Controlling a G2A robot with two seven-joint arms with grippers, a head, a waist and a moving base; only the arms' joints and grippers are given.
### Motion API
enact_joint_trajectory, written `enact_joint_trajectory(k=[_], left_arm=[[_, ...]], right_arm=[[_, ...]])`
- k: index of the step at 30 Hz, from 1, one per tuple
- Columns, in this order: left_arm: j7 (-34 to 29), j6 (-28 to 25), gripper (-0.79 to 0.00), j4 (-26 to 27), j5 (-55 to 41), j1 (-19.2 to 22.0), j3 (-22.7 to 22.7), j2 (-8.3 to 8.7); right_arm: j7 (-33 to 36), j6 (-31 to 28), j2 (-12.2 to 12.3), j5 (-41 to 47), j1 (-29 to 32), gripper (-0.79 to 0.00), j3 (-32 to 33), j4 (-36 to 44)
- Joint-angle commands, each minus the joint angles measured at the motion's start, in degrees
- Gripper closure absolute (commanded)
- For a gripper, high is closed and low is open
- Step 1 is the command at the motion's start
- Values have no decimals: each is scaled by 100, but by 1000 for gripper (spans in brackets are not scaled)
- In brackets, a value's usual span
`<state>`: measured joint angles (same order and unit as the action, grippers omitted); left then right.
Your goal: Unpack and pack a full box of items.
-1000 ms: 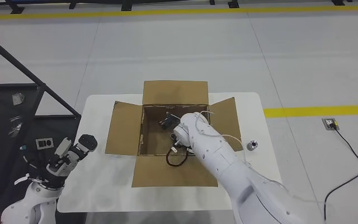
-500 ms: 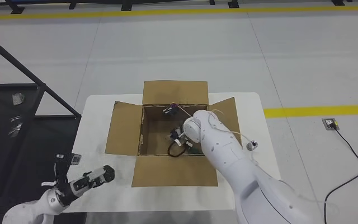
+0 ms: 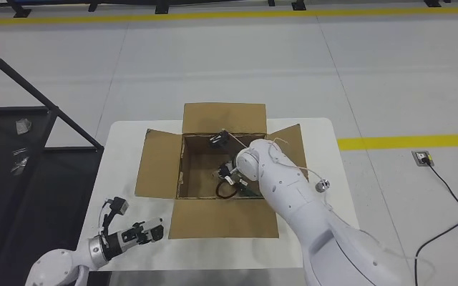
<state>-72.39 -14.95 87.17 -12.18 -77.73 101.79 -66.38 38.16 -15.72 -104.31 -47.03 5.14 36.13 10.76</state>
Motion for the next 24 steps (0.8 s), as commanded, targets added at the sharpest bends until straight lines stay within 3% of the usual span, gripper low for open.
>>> enact_joint_trajectory(k=[1,5,6,7,9,11,15,24], left_arm=[[27,23,-785,85,-29,1,-101,11],[51,-22,-785,127,-53,31,-286,28],[89,-31,-720,124,-52,40,-339,29],[131,-43,-570,115,-47,50,-393,30],[222,-71,-391,87,-43,73,-496,32],[320,-138,-289,57,-123,84,-573,30],[285,-166,0,62,-152,91,-678,54],[214,-210,0,67,-185,67,-729,130]], right_arm=[[-54,-50,40,14,42,-785,34,41],[-48,-316,117,29,102,-785,87,89],[-47,-373,138,18,108,-785,96,93],[-47,-404,156,12,116,-785,106,105],[-33,-472,189,-16,142,-785,117,148],[3,-570,220,-52,165,-785,121,198],[89,-598,272,-121,218,-785,134,292],[388,-662,339,-465,343,-785,52,631]])
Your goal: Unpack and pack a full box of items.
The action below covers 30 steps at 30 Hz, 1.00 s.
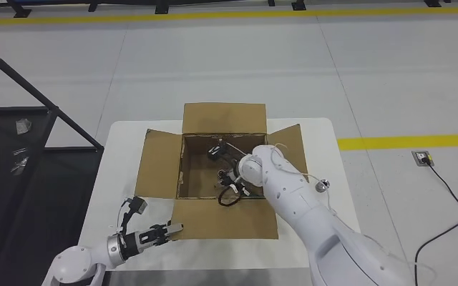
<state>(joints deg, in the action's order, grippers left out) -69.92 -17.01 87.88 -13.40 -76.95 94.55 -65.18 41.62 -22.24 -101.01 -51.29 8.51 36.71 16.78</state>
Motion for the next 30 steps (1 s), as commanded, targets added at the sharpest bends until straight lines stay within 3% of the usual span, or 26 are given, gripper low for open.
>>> enact_joint_trajectory(k=[1,23,30], left_arm=[[-64,-3,0,-7,-95,-17,4,20],[-602,-40,0,-237,-214,-119,-26,235],[-674,-105,0,-198,-242,-164,-68,291]], right_arm=[[84,-9,16,-74,12,-785,-12,54],[1177,257,-54,-595,212,-785,-209,398],[1246,330,-116,-624,211,-462,-214,342]])
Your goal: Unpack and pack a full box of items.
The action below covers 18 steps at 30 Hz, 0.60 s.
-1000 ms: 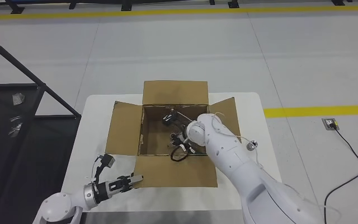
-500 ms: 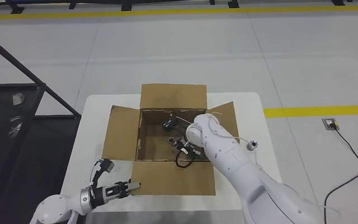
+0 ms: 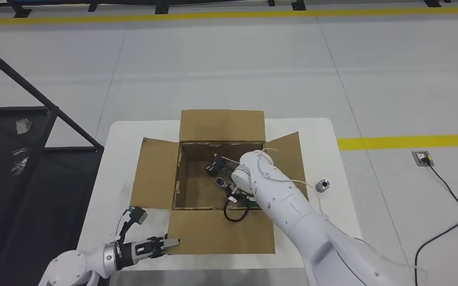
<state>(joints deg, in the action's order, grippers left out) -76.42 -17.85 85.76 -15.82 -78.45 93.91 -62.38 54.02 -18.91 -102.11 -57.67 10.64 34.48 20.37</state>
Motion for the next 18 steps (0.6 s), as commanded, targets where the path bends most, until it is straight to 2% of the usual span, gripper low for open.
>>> enact_joint_trajectory(k=[1,6,18], left_arm=[[-40,-36,0,23,4,-28,-8,20],[-39,-91,0,54,-14,-79,-30,58],[40,-159,0,64,-99,-104,-101,136]], right_arm=[[19,-1,-13,25,-4,-431,17,-44],[89,-36,-45,109,-33,-351,64,-167],[304,-204,-112,174,-53,-320,101,-327]])
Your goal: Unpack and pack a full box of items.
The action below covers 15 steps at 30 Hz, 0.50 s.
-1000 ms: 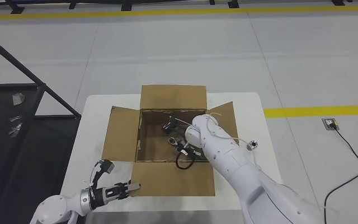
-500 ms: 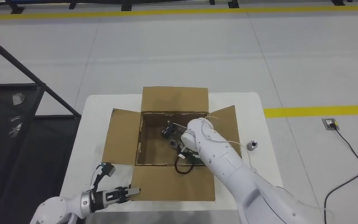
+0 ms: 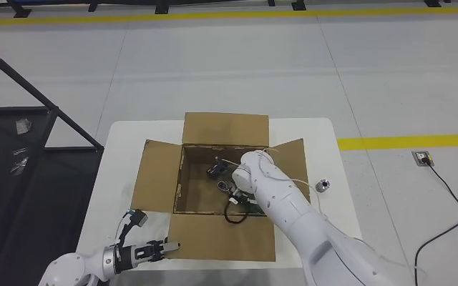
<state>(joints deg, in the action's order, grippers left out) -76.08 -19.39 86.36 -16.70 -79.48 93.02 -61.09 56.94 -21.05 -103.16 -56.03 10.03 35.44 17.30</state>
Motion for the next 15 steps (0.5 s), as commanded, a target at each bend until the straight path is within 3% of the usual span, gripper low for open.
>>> enact_joint_trajectory(k=[1,11,15], left_arm=[[15,-14,0,8,-17,0,-18,13],[43,-54,0,36,-75,-29,-103,72],[65,-53,0,48,-65,-26,-131,97]], right_arm=[[34,14,-13,11,15,-320,5,-40],[131,75,-89,-3,50,-280,-7,-193],[148,117,-114,4,46,-219,1,-266]])
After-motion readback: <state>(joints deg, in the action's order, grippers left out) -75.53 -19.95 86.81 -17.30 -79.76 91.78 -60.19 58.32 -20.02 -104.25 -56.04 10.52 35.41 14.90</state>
